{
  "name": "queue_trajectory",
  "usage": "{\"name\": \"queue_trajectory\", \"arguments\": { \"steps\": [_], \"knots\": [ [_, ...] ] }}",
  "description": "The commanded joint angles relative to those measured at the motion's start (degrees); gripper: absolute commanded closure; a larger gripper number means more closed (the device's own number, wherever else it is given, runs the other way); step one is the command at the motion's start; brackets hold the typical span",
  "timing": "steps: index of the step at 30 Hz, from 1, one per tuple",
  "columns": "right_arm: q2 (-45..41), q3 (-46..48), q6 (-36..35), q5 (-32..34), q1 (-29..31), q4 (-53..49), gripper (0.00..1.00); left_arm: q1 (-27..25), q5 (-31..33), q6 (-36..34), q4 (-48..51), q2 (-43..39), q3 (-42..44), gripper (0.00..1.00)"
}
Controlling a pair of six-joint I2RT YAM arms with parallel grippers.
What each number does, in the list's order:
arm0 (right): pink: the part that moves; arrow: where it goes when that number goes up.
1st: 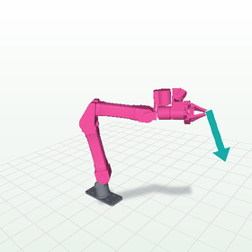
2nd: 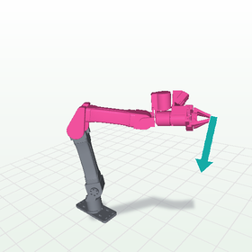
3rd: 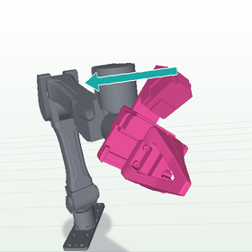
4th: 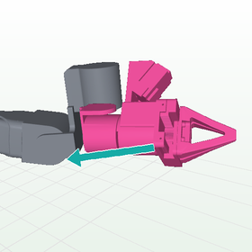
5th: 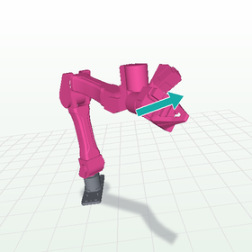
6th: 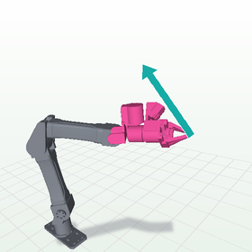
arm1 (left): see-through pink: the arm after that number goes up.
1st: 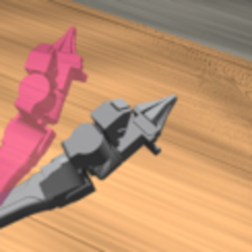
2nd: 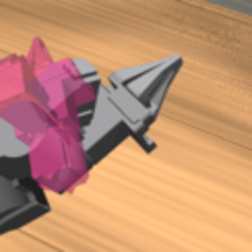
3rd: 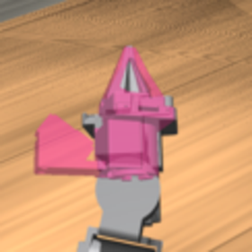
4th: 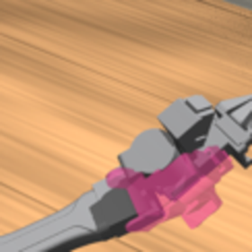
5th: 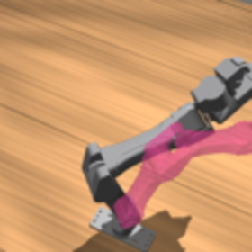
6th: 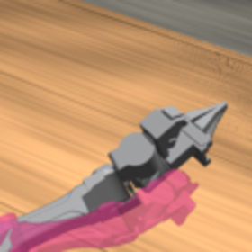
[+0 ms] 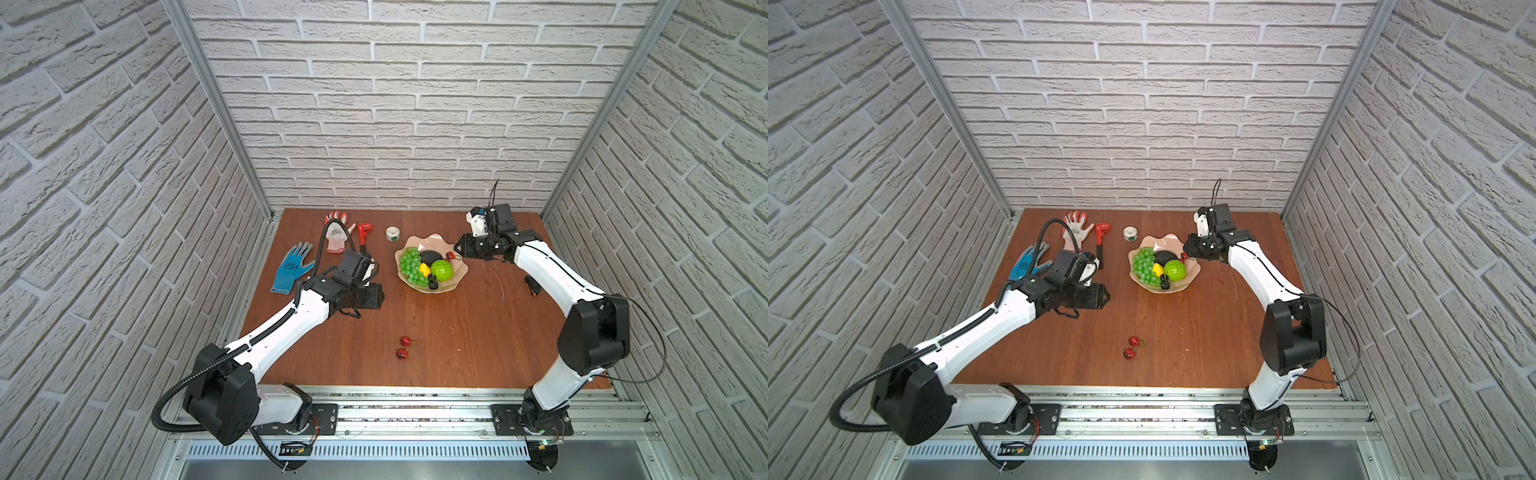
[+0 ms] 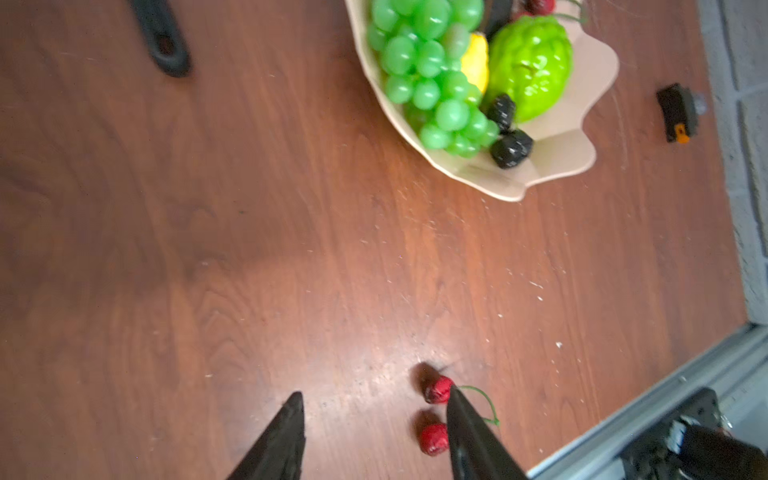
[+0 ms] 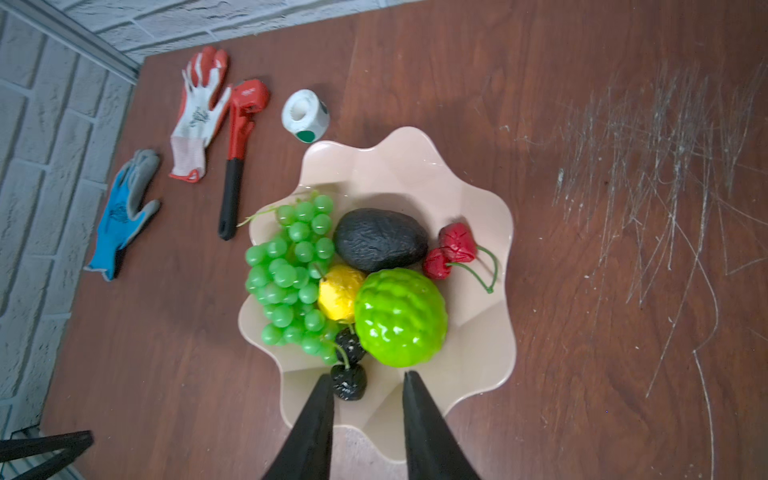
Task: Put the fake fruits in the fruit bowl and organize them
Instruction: 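Lower the left gripper and close it on the remaining red cherry stem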
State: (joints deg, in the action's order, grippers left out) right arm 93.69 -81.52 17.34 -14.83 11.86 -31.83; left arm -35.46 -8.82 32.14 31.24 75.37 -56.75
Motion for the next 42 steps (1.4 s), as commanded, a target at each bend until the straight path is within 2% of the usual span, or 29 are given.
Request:
{"name": "queue_trajectory", "arguments": {
  "steps": [1, 7, 13, 16, 22, 26, 37, 42],
  "knots": [
    [-4.4, 4.8, 1.1, -0.2, 2.2, 0.6, 0.69, -3.7, -4.6, 0.1, -4.1, 0.8, 1.5, 0.45],
    [-10.2, 12.3, 2.6, -1.3, 4.8, 0.8, 0.68, -11.2, -1.4, 1.2, -3.9, 5.6, 0.7, 0.45],
    [-15.4, 17.5, 2.1, -0.1, 4.9, -0.4, 0.65, -16.4, 1.9, 1.8, -3.5, 7.7, 0.6, 0.38],
    [-17.2, 20.2, 2.2, 0.7, 4.9, -0.5, 0.63, -18.7, 4.5, 1.1, -1.7, 9.8, -0.6, 0.38],
    [-18.0, 24.1, 2.0, 1.9, 4.9, -1.5, 0.60, -20.9, 5.3, -2.1, -0.4, 14.2, -3.7, 0.46],
    [-18.5, 25.8, 2.9, 7.1, 3.7, -2.8, 0.56, -23.5, 8.6, -4.6, 2.6, 17.1, -6.4, 0.49],
    [-18.5, 28.4, 3.9, 6.5, -0.4, -0.3, 0.54, -27.5, 14.9, -5.9, 7.5, 24.2, -11.8, 0.52],
    [-18.8, 28.9, 4.0, 5.7, -1.2, 0.4, 0.54, -27.6, 15.8, -6.0, 7.5, 26.7, -12.5, 0.60]
  ]
}}
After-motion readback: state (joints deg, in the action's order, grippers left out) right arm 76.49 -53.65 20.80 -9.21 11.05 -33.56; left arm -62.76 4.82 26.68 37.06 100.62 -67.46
